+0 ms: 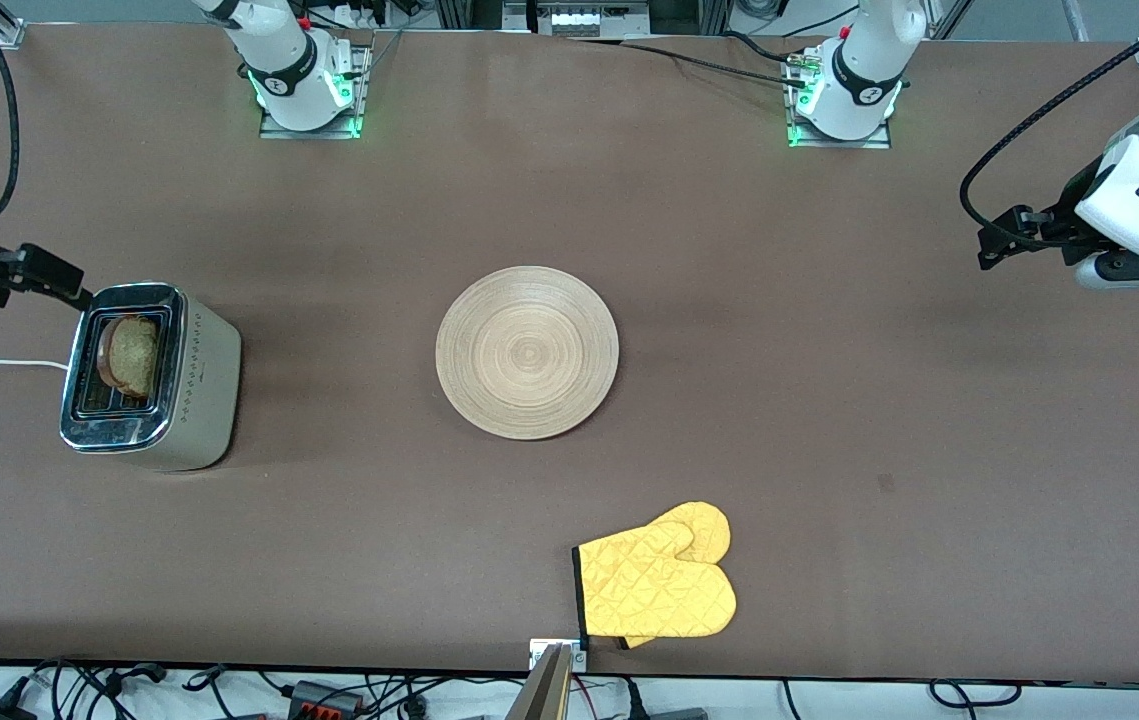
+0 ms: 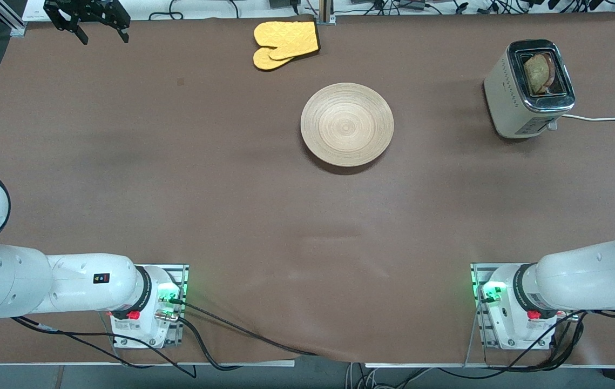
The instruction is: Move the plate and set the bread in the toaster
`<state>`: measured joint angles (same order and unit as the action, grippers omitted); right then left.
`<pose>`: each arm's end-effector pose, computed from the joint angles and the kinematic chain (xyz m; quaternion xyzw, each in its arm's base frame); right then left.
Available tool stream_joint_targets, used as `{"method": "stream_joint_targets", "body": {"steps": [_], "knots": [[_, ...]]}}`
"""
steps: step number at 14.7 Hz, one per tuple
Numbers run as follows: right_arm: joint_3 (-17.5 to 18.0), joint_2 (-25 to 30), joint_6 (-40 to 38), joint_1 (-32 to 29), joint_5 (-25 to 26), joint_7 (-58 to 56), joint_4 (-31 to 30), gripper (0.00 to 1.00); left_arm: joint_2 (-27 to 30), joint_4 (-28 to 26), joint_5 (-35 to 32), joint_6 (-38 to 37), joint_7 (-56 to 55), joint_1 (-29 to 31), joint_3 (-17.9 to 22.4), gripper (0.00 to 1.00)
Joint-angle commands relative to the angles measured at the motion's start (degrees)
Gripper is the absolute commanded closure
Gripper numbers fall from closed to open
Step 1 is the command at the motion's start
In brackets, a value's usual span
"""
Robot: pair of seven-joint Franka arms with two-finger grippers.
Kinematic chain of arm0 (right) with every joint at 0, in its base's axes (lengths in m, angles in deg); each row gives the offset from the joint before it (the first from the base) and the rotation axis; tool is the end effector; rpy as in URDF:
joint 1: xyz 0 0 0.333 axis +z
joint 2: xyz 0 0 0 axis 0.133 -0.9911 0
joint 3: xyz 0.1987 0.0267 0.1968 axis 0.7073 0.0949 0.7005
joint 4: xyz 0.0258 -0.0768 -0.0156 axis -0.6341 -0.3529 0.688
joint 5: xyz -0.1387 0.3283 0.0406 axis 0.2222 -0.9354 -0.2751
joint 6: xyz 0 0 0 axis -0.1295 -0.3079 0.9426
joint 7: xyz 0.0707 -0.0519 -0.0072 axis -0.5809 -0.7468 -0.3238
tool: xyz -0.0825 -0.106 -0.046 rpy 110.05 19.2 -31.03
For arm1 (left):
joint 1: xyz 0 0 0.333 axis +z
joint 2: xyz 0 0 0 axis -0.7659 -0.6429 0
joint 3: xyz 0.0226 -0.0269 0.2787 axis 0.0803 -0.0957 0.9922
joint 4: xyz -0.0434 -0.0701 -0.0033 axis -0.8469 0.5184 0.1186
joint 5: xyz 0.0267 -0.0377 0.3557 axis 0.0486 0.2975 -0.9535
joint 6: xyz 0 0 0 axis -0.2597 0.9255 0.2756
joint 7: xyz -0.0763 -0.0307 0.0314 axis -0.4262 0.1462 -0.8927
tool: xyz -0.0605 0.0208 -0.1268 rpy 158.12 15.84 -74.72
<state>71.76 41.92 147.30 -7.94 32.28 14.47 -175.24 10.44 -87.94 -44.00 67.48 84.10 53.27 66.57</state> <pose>0.5492 -0.0281 0.5159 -0.9995 0.0203 -0.0220 0.0034 0.5066 -0.0140 0.5022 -0.9993 -0.0314 0.0172 0.0130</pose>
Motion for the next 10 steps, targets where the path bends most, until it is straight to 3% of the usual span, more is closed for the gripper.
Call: {"method": "stream_joint_targets", "body": {"steps": [1, 10], "knots": [[1.09, 4.66, -0.48, -0.67, 0.92, 0.1, -5.0, 0.0, -0.45, 1.06, -1.03, -0.49, -0.67, 0.24, -0.23, 0.0], [1.27, 5.72, -2.6, -0.58, 1.01, 0.27, -6.32, 0.0, -0.45, 0.97, -1.03, -0.49, -0.67, 0.33, -0.23, 0.0]]}}
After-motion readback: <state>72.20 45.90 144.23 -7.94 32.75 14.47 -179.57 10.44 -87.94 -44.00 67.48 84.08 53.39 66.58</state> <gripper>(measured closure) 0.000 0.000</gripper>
